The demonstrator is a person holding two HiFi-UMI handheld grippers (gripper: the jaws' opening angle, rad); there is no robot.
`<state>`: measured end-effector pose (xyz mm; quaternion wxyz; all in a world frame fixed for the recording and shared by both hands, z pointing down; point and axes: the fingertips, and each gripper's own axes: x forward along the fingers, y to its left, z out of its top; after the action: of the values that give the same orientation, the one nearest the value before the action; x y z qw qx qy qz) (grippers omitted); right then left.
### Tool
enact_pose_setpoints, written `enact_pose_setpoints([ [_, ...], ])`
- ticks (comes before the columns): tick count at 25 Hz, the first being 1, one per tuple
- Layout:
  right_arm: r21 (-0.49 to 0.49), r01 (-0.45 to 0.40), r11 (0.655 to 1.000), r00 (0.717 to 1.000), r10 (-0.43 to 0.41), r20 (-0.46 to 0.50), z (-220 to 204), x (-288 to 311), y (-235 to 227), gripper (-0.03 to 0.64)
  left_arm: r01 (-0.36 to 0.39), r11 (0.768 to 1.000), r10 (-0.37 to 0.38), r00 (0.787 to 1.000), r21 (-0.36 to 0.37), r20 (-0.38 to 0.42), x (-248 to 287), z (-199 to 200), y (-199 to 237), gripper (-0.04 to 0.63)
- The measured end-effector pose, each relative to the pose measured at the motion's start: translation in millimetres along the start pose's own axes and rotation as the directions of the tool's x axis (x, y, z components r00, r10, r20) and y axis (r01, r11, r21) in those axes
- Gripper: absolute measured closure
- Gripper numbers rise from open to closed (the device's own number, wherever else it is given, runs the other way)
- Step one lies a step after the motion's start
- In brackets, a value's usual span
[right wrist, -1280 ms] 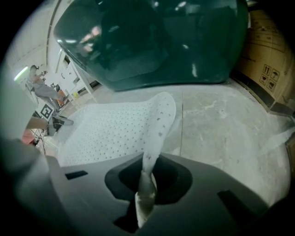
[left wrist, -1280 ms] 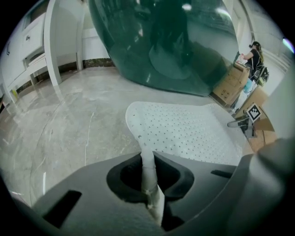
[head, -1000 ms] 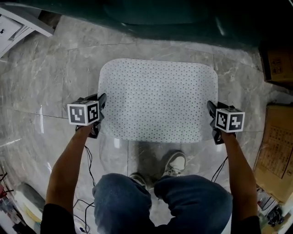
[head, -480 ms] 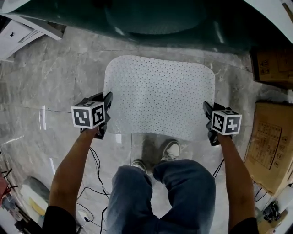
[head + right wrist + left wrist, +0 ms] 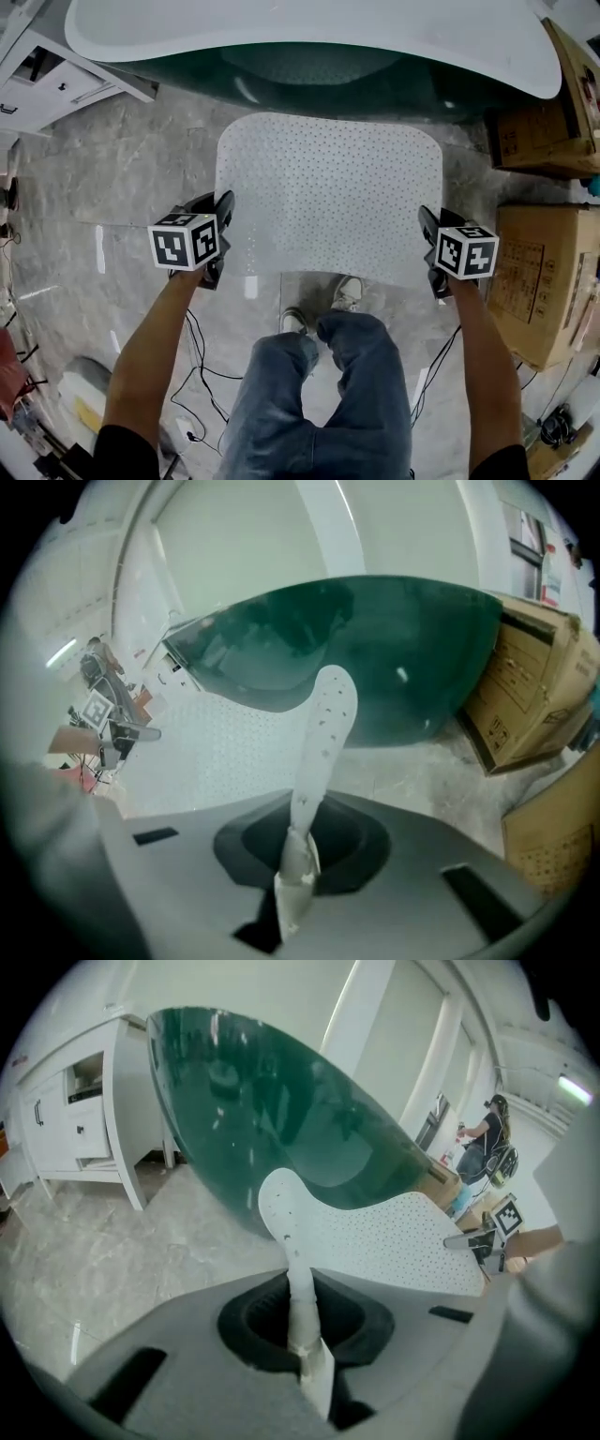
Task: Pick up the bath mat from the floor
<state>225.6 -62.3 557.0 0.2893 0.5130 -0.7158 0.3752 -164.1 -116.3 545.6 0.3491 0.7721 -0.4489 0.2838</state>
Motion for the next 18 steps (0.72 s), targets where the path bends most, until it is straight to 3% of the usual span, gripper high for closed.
enact_pose_setpoints([
  [12, -0.03, 0.032, 0.999, 0.993, -0.028, 0.112, 94, -152, 54, 0.592, -0.002, 0.999, -0.002, 0.995, 0.036, 0.098, -152, 99, -46, 0.568],
  [18, -0.002, 0.057, 0.998, 0.973, -0.055, 0.226, 152, -244, 81, 0.592, 0.014, 1.0, -0.02, 0.98, 0.027, 0.198, -228, 161, -71, 0.567],
])
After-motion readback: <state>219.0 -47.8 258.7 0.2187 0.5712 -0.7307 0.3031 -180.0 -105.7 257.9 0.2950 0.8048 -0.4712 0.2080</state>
